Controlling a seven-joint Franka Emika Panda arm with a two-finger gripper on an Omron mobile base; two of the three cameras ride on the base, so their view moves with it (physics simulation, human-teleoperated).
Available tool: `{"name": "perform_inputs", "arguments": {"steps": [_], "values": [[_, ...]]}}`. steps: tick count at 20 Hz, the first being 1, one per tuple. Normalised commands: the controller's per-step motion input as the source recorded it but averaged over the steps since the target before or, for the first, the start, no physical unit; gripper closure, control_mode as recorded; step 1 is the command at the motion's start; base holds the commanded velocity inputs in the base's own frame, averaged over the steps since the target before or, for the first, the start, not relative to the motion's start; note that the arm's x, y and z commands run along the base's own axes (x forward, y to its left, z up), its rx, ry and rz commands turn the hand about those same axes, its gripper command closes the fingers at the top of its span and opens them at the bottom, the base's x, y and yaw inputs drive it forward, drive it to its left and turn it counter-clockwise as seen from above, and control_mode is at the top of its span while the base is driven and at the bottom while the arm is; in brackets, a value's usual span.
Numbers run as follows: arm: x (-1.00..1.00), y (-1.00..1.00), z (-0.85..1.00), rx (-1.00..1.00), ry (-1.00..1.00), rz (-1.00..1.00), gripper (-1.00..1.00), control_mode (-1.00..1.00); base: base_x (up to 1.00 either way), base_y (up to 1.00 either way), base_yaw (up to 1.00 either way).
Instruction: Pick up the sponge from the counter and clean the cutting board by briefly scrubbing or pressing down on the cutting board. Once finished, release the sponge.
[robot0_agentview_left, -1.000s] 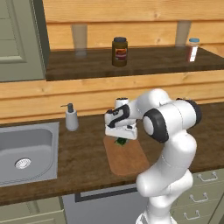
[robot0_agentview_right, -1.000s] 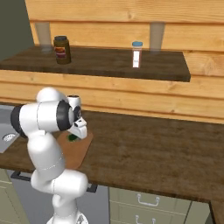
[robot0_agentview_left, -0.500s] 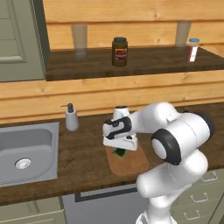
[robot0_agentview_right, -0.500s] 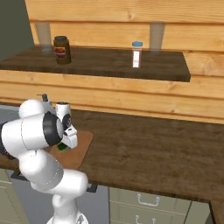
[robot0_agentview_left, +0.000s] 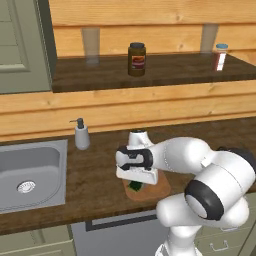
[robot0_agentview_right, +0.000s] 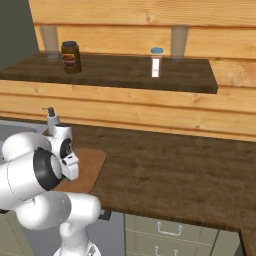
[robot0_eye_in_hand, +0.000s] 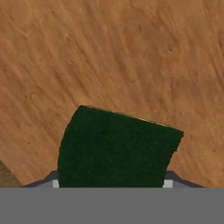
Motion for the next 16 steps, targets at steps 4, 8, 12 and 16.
{"name": "perform_inputs", "arguments": {"steps": [4,8,12,16], "values": [[-0.79,0.00,-0.55,0.00,0.19,0.00,1.00,-1.00,0.00,0.00,0.00],[-0.58,0.00,-0.60,0.00,0.18,-0.01,1.00,-1.00,0.00,0.00,0.00],[-0.16,-0.06,-0.63,0.00,0.02,-0.14,1.00,-1.00,0.00,0.00,0.00],[0.39,0.00,-0.34,-0.01,-0.10,-0.30,1.00,-1.00,0.00,0.00,0.00]]}}
